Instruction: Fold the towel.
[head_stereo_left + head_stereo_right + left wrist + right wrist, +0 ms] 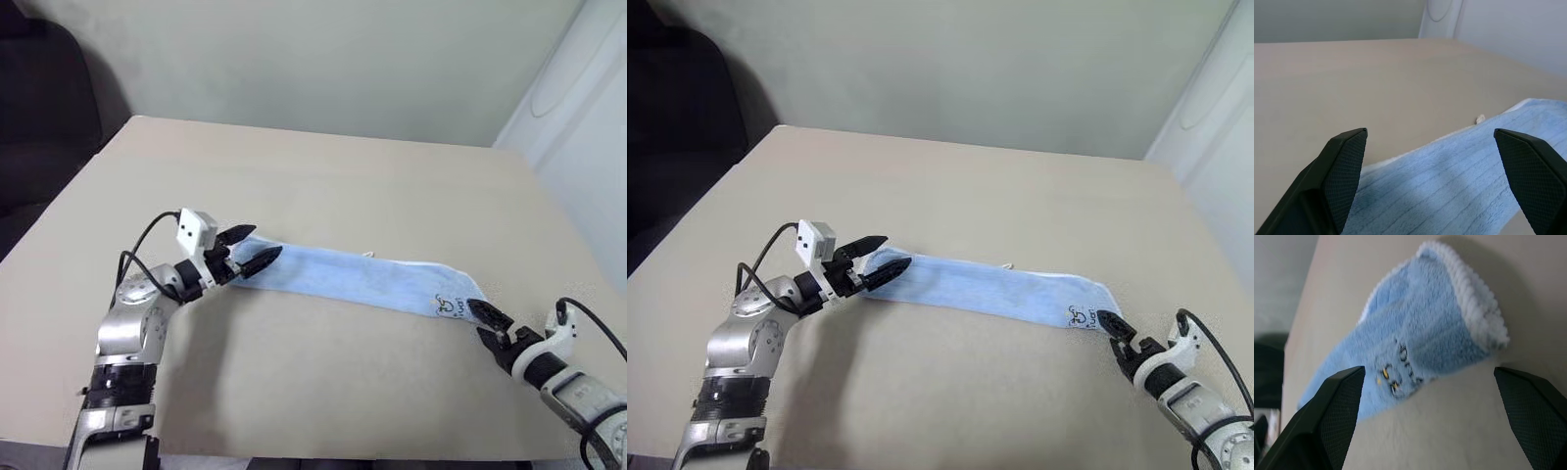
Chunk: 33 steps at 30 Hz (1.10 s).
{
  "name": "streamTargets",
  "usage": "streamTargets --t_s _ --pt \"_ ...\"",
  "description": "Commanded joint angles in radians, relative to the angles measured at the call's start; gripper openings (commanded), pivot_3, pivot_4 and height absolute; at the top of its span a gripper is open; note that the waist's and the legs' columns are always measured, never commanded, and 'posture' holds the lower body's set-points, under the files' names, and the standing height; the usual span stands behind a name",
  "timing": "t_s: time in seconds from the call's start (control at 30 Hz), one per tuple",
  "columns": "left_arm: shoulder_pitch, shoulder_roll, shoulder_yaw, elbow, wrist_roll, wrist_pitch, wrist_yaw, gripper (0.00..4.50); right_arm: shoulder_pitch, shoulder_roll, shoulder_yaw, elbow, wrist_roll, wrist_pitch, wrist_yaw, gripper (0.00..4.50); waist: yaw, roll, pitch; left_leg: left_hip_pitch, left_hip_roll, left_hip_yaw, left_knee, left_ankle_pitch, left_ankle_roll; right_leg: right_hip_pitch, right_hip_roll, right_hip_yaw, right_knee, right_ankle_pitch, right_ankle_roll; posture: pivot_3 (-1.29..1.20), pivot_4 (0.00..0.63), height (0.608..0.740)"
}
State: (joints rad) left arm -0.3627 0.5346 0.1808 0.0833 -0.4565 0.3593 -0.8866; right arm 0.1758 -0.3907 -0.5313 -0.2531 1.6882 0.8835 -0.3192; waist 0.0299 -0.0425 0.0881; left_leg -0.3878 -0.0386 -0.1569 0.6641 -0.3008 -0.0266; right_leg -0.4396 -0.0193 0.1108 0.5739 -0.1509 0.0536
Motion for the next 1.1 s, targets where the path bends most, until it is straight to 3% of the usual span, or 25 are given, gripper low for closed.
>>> streamTargets --t_s 0.03,0.4,0.83,0.9,1.1 --pt "0.002 0.001 0.017 -0.057 -0.025 0.003 0.012 4.5 -0.044 0.014 0.025 0.061 -0.034 -0.046 -0.011 4.47 -0.003 0.0 0.0 0.0 0.0 0.0 0.0 0.0 0.0 0.0 0.0 0.0 0.0 0.001 -0.001 0.0 0.15 0.74" --pt "0.001 0.007 0.01 -0.067 -0.029 0.01 0.03 4.5 -0.15 0.012 0.048 0.14 -0.088 -0.066 0.024 4.47 -0.011 0.001 0.0 0.004 0.0 0.003 0.001 -0.002 -0.001 0.0 -0.001 0.001 0.001 0.004 -0.006 0.0 0.15 0.74" --pt "-0.009 0.013 0.009 -0.049 -0.022 0.011 0.031 4.5 -0.116 0.001 -0.02 0.106 -0.085 -0.107 0.012 0.07 -0.007 0.011 0.002 0.004 0.0 0.002 -0.002 -0.003 -0.001 -0.001 -0.001 0.001 0.001 0.006 -0.009 0.0 0.15 0.74" --pt "-0.01 0.013 0.009 -0.046 -0.021 0.01 0.031 4.5 -0.106 -0.016 -0.036 0.109 -0.081 -0.11 0.015 0.03 0.001 0.011 0.002 0.003 0.0 0.002 -0.001 -0.003 -0.001 -0.001 -0.001 0.001 0.0 0.002 -0.003 0.0 0.15 0.74" --pt "-0.009 0.012 0.005 -0.037 -0.017 0.007 0.029 4.5 -0.087 -0.16 -0.163 0.172 -0.087 -0.109 0.072 0.03 0.013 0.014 0.003 -0.004 -0.001 0.002 0.0 -0.004 0.0 -0.004 -0.004 0.003 0.0 0.002 -0.004 0.0 0.15 0.74"
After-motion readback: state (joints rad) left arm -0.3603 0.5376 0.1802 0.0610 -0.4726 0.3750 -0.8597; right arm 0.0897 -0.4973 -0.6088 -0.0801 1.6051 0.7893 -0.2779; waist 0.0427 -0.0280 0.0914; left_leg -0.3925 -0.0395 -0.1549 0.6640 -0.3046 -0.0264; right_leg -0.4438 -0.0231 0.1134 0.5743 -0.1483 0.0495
